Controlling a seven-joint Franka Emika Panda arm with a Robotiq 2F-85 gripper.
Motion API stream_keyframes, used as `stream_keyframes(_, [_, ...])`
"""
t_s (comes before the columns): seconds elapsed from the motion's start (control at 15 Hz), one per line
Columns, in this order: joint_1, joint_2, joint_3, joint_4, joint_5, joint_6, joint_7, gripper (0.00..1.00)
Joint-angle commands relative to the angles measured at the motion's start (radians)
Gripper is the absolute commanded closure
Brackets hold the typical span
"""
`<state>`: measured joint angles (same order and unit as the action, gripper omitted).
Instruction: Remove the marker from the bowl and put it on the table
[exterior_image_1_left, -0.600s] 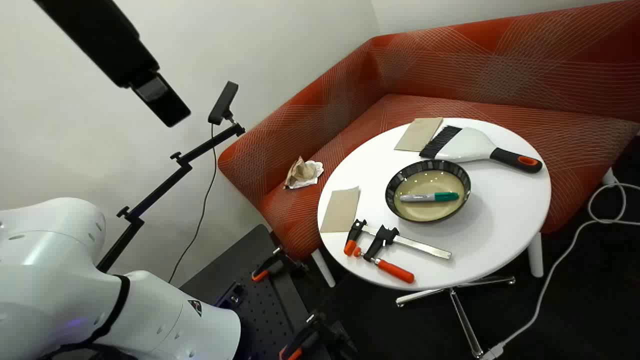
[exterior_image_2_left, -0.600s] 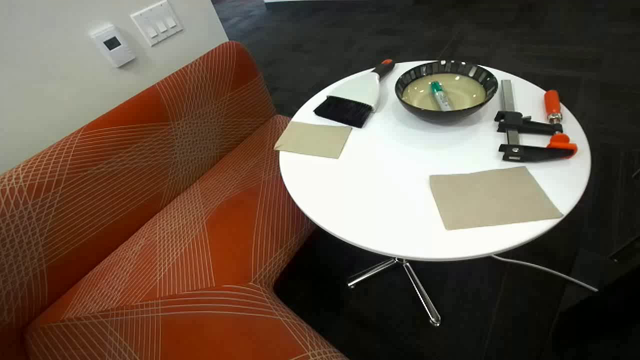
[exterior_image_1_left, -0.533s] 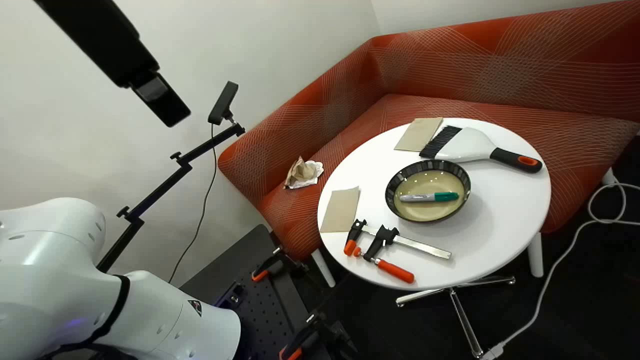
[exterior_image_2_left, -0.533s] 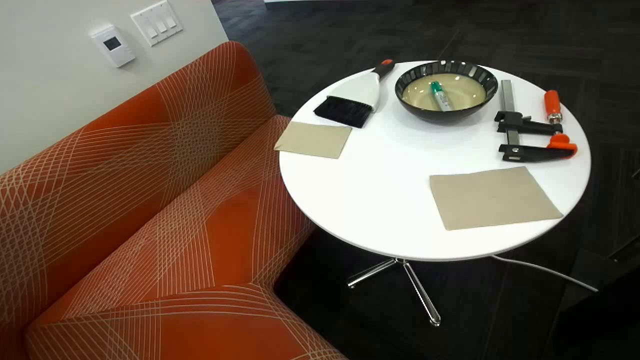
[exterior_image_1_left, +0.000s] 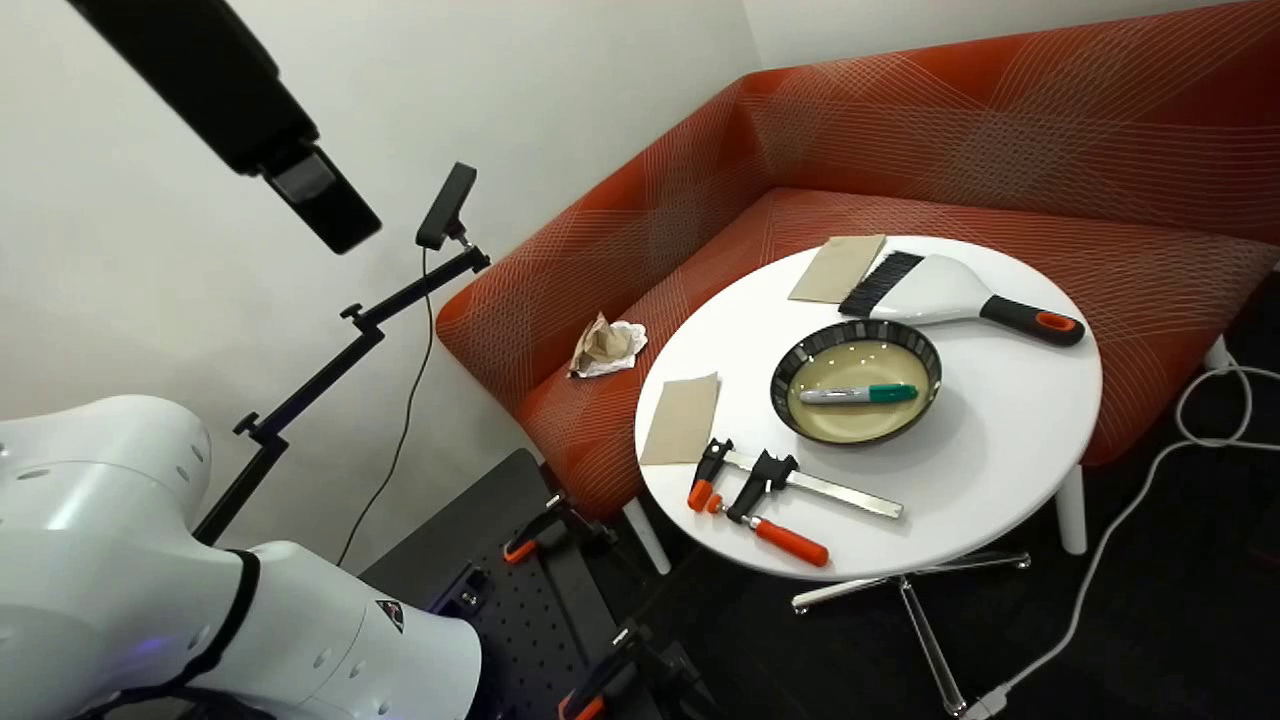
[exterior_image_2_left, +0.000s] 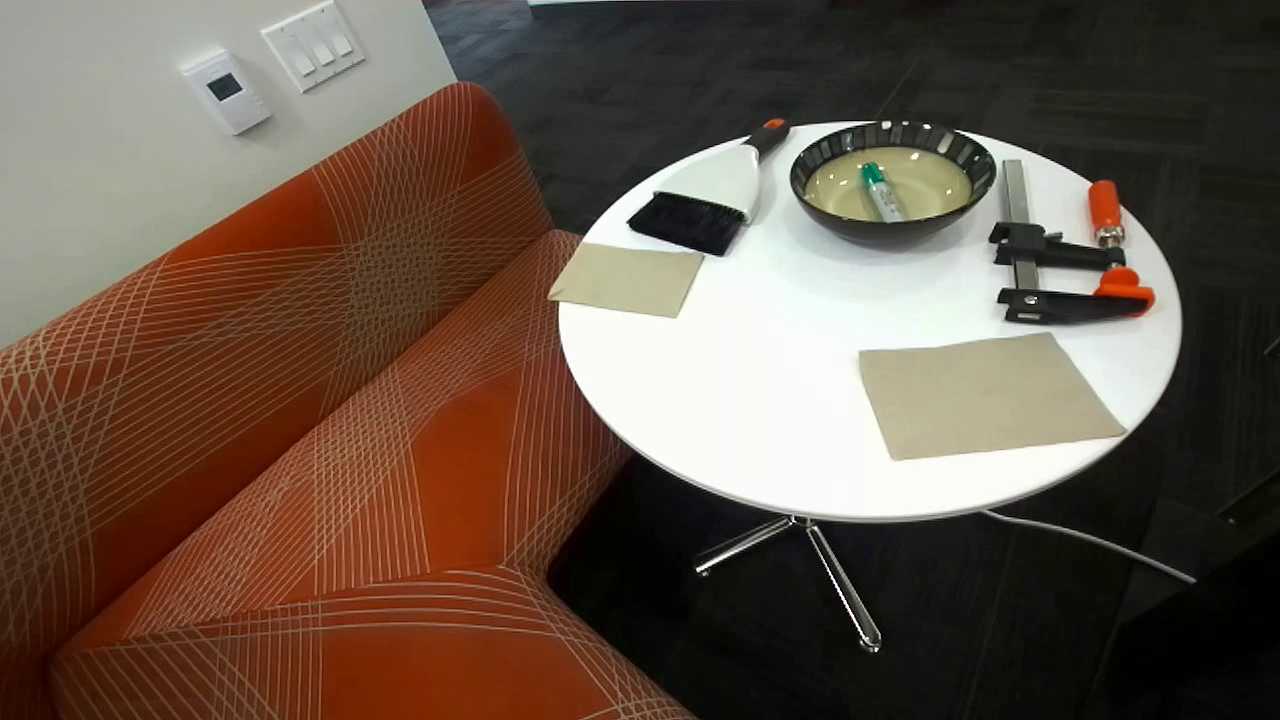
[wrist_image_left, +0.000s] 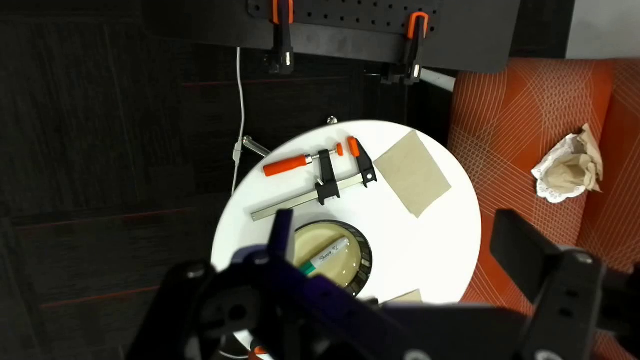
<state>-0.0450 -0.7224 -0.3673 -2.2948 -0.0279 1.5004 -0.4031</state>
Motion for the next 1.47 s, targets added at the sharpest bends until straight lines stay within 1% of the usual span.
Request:
stream_keyframes(0.0, [-0.021, 0.007, 0.014, 0.003, 0.01, -0.002, -0.012, 0.0])
stream_keyframes(0.13, [-0.021, 0.013, 0.02, -0.001, 0.013, 0.007, 0.001, 0.0])
stream_keyframes(0.4, [-0.025, 0.045, 0.088, -0.06, 0.051, 0.11, 0.139, 0.0])
stream_keyframes(0.53, [-0.025, 0.062, 0.134, -0.105, 0.097, 0.2, 0.233, 0.0])
stream_keyframes(0.73, [-0.031, 0.102, 0.215, -0.179, 0.148, 0.368, 0.387, 0.0])
stream_keyframes(1.0, [-0.027, 0.185, 0.316, -0.254, 0.162, 0.58, 0.571, 0.0])
stream_keyframes(1.2, [-0.015, 0.273, 0.364, -0.28, 0.175, 0.702, 0.676, 0.0])
stream_keyframes(1.4, [-0.007, 0.369, 0.394, -0.286, 0.201, 0.832, 0.747, 0.0])
